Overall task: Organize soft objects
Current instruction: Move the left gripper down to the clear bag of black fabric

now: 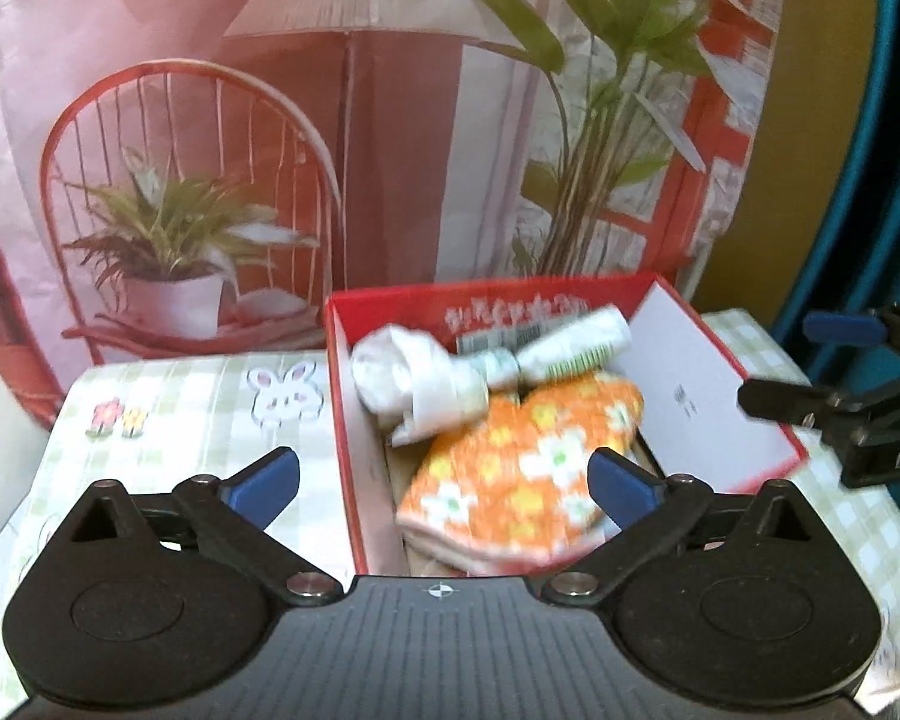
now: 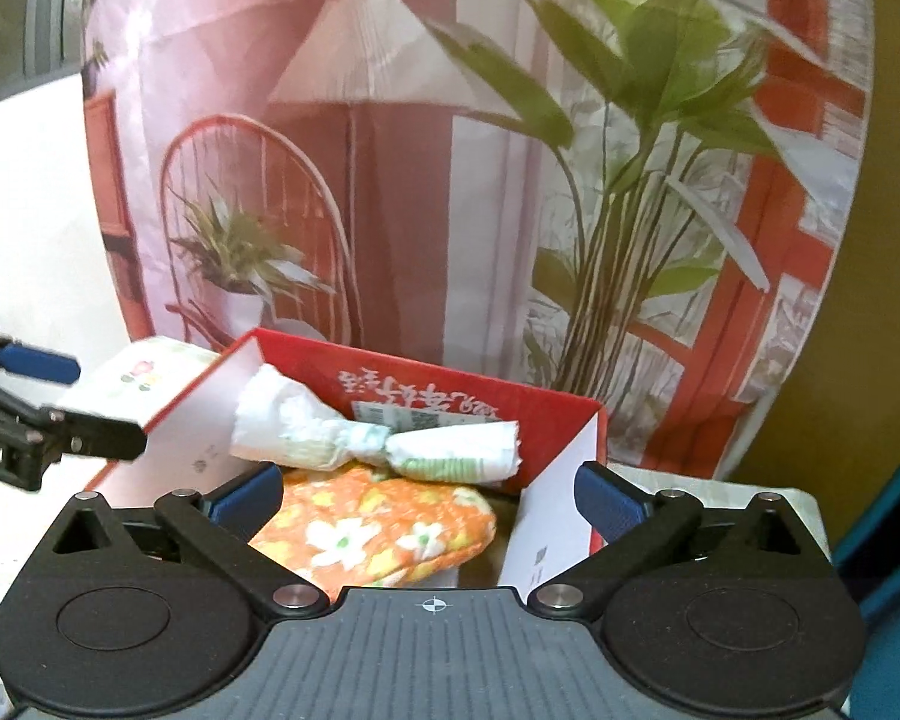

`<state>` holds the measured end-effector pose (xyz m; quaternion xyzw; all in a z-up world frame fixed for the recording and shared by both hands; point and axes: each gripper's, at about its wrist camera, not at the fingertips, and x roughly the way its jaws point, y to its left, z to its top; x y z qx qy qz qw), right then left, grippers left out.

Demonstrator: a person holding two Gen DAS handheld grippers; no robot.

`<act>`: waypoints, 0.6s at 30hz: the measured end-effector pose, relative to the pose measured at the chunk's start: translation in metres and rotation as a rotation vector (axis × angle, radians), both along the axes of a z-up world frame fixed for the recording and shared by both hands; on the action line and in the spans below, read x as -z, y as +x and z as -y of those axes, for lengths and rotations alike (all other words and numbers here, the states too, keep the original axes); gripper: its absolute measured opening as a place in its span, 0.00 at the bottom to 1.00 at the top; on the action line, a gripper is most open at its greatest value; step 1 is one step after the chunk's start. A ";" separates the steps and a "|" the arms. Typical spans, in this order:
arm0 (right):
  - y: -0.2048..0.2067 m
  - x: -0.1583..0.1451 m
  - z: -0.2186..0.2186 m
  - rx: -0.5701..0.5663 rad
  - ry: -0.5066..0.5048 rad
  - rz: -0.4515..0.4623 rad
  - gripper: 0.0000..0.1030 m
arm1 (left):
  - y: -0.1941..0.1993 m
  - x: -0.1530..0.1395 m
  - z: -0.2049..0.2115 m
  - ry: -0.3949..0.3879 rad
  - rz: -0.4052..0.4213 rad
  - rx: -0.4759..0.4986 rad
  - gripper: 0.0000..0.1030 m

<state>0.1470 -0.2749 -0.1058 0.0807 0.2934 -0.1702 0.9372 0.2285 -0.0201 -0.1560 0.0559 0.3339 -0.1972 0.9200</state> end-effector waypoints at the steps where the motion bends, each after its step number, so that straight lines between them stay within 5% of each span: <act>1: -0.008 -0.001 -0.005 0.000 0.006 0.013 1.00 | -0.006 0.002 -0.002 0.006 -0.006 0.004 1.00; 9: -0.064 0.016 -0.034 -0.005 0.063 0.039 1.00 | -0.056 0.029 -0.024 -0.009 -0.103 0.016 1.00; 18: -0.108 0.062 -0.058 0.006 0.153 -0.058 1.00 | -0.085 0.071 -0.042 -0.054 -0.261 -0.009 0.92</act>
